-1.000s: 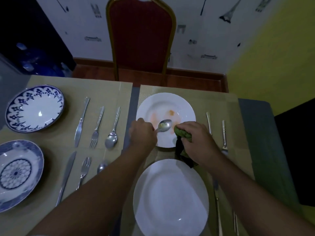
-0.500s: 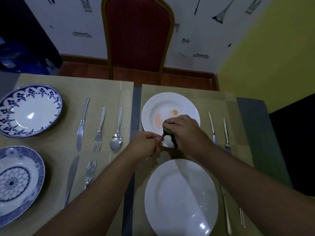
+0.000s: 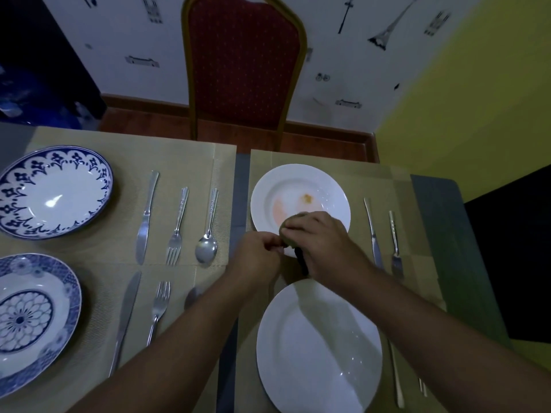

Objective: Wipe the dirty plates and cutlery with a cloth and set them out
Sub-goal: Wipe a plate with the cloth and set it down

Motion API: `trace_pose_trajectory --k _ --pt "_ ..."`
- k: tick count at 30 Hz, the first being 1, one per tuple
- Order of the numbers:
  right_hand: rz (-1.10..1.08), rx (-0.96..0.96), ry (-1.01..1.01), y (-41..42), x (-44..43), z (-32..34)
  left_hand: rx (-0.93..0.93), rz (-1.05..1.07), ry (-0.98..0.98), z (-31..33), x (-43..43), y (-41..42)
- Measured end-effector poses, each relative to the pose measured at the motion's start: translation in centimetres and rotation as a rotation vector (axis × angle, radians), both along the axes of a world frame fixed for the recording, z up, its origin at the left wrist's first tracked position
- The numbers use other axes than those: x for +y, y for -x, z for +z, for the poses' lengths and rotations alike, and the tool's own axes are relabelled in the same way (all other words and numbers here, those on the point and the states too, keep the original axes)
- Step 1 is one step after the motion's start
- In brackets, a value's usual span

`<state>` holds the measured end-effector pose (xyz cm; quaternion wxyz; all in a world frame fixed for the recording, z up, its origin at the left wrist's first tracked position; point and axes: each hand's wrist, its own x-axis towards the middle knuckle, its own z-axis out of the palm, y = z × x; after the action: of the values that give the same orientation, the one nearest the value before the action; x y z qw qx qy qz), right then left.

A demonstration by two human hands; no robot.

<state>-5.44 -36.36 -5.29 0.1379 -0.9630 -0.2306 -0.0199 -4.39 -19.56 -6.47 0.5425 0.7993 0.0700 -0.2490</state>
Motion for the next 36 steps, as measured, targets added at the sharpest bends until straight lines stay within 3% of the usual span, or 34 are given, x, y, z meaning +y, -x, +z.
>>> trace_pose_trajectory --k 4,9,12,16,21,25,30,36 --pt "-0.163 0.107 0.045 -2.4 -0.9 -0.2 0.075 0.047 -0.003 -0.5 -0.3 0.7" --pt "-0.418 0.066 -0.176 -1.9 -2.9 -0.1 0.133 0.052 -0.002 0.2 -0.8 0.8" --pt "-0.251 0.035 -0.131 -0.2 -2.6 0.7 0.316 0.149 0.181 0.6 -0.8 0.4" --pt "-0.026 -0.001 0.028 1.0 -1.8 0.0 0.336 0.106 0.261 1.2 -0.8 0.5" --pt "-0.141 0.067 0.175 -1.2 -3.5 -0.2 0.322 -0.003 0.232 1.6 0.1 0.8" --pt "-0.336 -0.023 0.019 -1.2 -4.4 1.2 0.415 0.123 0.328 1.8 -0.4 1.0" --pt "-0.181 -0.050 -0.099 0.3 -3.3 1.5 0.400 0.175 0.332 1.4 -0.9 1.2" --pt "-0.045 0.027 0.040 1.1 -2.2 0.7 0.256 0.020 0.204 1.3 -1.6 1.6"
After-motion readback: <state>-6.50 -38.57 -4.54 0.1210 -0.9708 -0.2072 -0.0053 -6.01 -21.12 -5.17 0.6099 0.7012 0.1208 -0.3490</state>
